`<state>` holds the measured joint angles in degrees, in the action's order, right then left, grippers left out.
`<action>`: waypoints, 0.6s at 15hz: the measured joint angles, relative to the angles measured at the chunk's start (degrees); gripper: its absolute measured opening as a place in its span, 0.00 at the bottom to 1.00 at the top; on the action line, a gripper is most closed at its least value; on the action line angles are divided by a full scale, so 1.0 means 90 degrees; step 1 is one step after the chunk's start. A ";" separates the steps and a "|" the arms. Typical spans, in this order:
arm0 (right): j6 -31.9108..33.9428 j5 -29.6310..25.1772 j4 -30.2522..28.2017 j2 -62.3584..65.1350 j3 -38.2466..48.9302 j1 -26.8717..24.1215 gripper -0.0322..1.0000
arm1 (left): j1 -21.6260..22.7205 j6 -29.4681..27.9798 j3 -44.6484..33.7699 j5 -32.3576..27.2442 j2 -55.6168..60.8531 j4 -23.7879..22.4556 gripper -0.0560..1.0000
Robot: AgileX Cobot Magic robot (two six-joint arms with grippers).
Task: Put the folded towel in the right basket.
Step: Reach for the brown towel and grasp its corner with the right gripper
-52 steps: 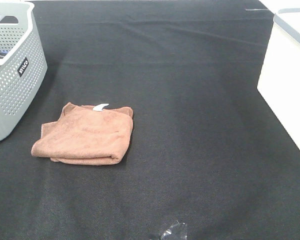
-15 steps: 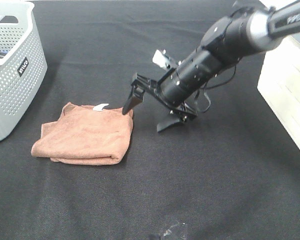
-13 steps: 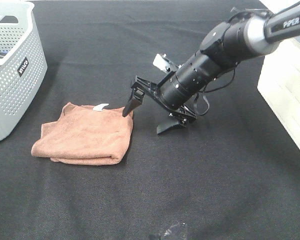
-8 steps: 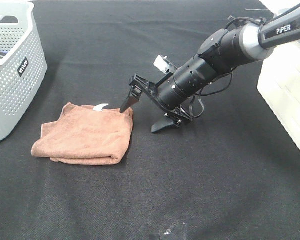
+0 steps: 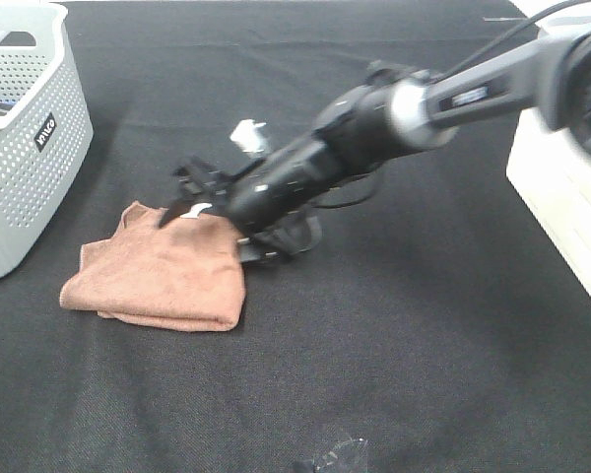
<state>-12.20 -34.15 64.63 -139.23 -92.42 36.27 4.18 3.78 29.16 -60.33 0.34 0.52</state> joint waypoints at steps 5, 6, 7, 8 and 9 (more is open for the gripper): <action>0.0000 0.0178 -0.0102 -0.0427 -0.0764 0.0598 0.53 | 0.0000 0.0000 0.0000 0.0000 0.0000 0.0000 0.99; 0.0000 0.0185 -0.0127 -0.0458 -0.0764 0.0598 0.39 | 0.0000 0.0000 0.0000 0.0000 0.0000 0.0000 0.99; 0.0000 0.0178 -0.0134 -0.0471 -0.0764 0.0598 0.28 | 0.0000 0.0000 0.0000 0.0000 0.0000 0.0000 0.99; 0.0000 0.0146 -0.0153 -0.0471 -0.0764 0.0598 0.28 | 0.0000 0.0000 0.0000 0.0000 0.0000 0.0000 0.99; -0.0045 0.0108 -0.0166 -0.0458 -0.0764 0.0598 0.28 | 0.0000 0.0000 0.0000 0.0000 0.0000 0.0000 0.99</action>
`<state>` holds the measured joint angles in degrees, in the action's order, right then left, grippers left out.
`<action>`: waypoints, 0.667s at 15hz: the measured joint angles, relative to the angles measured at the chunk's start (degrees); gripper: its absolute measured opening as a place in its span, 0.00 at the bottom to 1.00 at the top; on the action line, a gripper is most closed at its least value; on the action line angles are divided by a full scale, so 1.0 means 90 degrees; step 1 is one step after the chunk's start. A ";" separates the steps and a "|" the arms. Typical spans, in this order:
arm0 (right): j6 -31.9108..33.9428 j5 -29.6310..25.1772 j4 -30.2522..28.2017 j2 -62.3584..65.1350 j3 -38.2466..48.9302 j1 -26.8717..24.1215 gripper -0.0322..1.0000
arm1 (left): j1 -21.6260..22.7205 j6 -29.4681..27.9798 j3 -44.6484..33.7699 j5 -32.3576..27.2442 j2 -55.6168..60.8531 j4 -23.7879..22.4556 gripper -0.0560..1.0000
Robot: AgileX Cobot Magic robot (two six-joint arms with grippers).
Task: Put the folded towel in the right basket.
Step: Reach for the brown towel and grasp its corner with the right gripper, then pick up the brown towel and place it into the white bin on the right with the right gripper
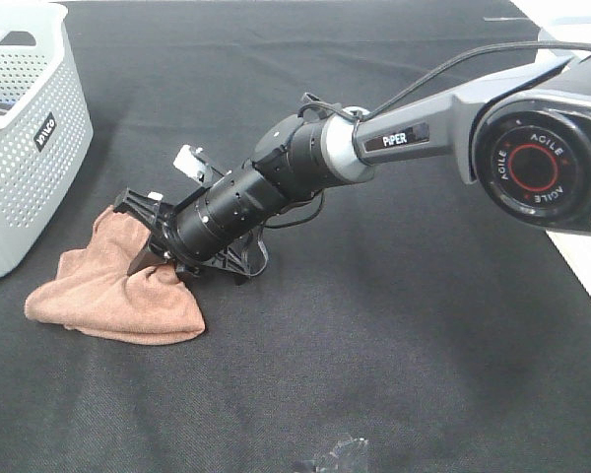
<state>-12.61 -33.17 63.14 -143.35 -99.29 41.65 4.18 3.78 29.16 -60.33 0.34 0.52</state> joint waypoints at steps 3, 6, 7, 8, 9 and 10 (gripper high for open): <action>-0.0146 -0.0248 -0.0153 0.0121 0.0000 -0.0006 0.28 | 0.0000 0.0000 0.0000 0.0000 0.0000 0.0000 0.99; -0.0299 -0.1152 -0.0414 0.0668 0.0000 -0.0197 0.28 | 0.0000 0.0000 0.0000 0.0000 0.0000 0.0000 0.99; -0.0331 -0.1763 -0.0592 0.1101 -0.0108 -0.0605 0.28 | 0.0000 0.0000 0.0000 0.0000 0.0000 -0.0057 0.99; -0.0331 -0.2152 -0.0732 0.1350 -0.0248 -0.0942 0.28 | 0.0000 0.0000 0.0000 0.0000 0.0000 -0.0057 0.99; -0.0331 -0.2591 -0.0847 0.1611 -0.0452 -0.1318 0.28 | 0.0000 0.0000 0.0000 0.0000 0.0000 -0.0057 0.99; -0.0331 -0.3056 -0.1031 0.1891 -0.0700 -0.1751 0.28 | 0.0000 0.0000 0.0000 0.0000 0.0000 -0.0057 0.99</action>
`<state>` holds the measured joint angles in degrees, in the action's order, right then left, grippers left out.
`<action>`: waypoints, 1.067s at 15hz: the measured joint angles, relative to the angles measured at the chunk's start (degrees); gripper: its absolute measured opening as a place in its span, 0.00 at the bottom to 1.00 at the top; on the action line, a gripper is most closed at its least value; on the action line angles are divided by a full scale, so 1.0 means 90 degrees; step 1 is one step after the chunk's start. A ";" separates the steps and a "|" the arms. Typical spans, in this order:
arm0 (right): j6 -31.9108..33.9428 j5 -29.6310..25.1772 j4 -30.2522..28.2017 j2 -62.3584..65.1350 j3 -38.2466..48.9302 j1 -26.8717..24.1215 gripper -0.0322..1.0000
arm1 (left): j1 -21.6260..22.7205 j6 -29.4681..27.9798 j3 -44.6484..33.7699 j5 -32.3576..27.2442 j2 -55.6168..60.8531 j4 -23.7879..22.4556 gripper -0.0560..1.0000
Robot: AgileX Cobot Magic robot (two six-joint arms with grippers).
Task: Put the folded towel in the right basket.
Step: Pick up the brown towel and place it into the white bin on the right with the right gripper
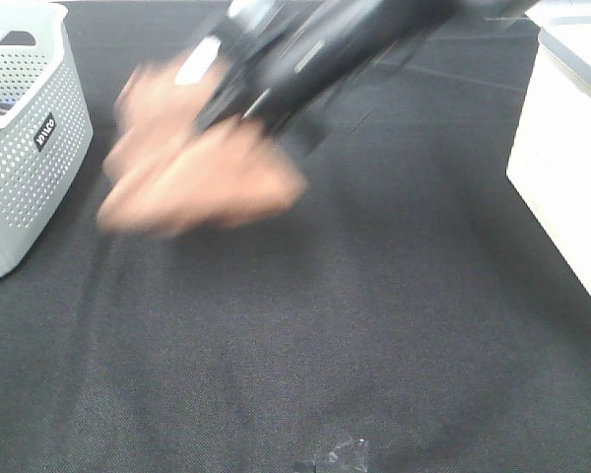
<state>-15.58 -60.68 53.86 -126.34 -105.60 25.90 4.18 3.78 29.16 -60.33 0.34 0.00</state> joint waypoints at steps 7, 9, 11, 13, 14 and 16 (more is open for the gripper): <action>0.0917 -0.0923 -0.1897 0.1541 -0.1840 -0.2967 0.28 | 0.0000 0.0000 0.0000 0.0000 0.0000 0.0000 0.99; 0.1159 -0.0949 -0.2731 0.1789 -0.1840 -0.3330 0.28 | 0.0000 0.0000 0.0000 0.0000 0.0000 -0.0032 0.99; 0.1445 -0.1006 -0.4170 0.2203 -0.1744 -0.3629 0.28 | 0.0000 0.0000 0.0000 0.0000 0.0000 -0.0032 0.99; 0.1528 -0.1025 -0.5118 0.2496 -0.1687 -0.3820 0.28 | 0.0000 0.0000 0.0000 0.0000 0.0000 -0.0032 0.99; 0.1528 -0.1038 -0.5647 0.2617 -0.1642 -0.3928 0.28 | 0.0000 0.0006 0.0000 0.0000 0.0000 -0.0038 0.99; 0.1528 -0.1038 -0.6315 0.2629 -0.1311 -0.3998 0.28 | 0.0000 0.0019 0.0000 0.0000 0.0000 -0.0038 0.99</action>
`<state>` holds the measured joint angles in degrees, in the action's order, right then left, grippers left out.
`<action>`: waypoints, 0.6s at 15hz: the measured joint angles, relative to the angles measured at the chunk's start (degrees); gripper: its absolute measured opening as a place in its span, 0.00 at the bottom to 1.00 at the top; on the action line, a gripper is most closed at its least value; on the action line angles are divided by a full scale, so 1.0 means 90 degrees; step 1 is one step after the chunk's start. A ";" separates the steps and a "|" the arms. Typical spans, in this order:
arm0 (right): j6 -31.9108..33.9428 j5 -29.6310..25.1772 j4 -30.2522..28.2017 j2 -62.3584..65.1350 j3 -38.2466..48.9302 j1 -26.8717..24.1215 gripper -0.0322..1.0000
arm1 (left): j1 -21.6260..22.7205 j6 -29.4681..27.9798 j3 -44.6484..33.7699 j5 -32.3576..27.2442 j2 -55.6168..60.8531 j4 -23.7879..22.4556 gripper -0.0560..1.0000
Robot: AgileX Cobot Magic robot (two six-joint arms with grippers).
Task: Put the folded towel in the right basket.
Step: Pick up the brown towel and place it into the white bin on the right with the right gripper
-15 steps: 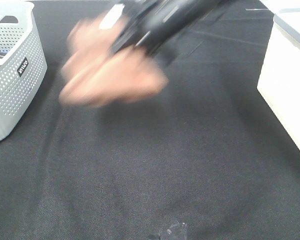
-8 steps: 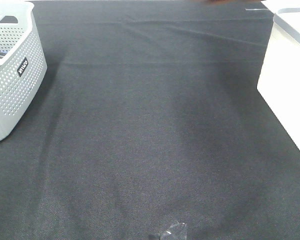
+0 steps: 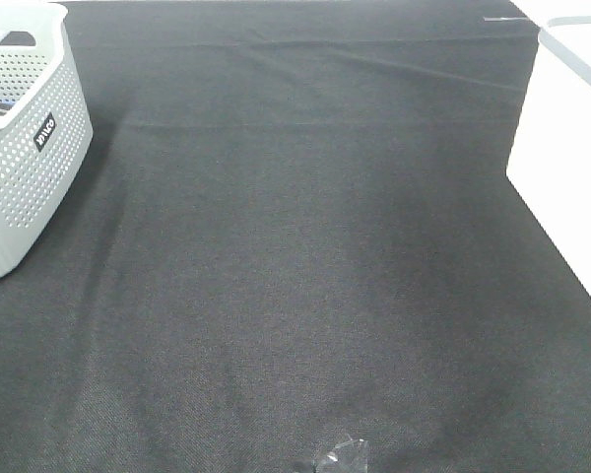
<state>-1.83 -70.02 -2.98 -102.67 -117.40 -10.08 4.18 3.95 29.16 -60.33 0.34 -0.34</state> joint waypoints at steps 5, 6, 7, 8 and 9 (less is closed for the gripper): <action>0.0006 0.0013 -0.0694 -0.0318 0.1133 -0.0076 0.28 | 0.0000 0.0000 0.0000 0.0000 0.0000 -0.0019 0.99; 0.0025 0.0013 -0.0541 -0.0388 0.1267 -0.0076 0.28 | 0.0000 0.0000 0.0000 0.0000 0.0000 -0.0019 0.99; 0.0032 0.0013 -0.0376 -0.0452 0.1343 -0.0076 0.28 | 0.0000 0.0000 0.0000 0.0000 0.0000 -0.0019 0.99; 0.0032 0.0019 -0.0242 -0.0497 0.1350 -0.0076 0.28 | 0.0000 0.0000 0.0000 0.0000 0.0000 -0.0019 0.99; 0.0032 0.0019 -0.0115 -0.0541 0.1350 -0.0076 0.28 | 0.0000 0.0000 0.0000 0.0000 0.0000 -0.0019 0.99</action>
<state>-1.55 -69.84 -4.01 -107.54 -105.25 -10.77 4.18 3.95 29.16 -60.33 0.34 -0.52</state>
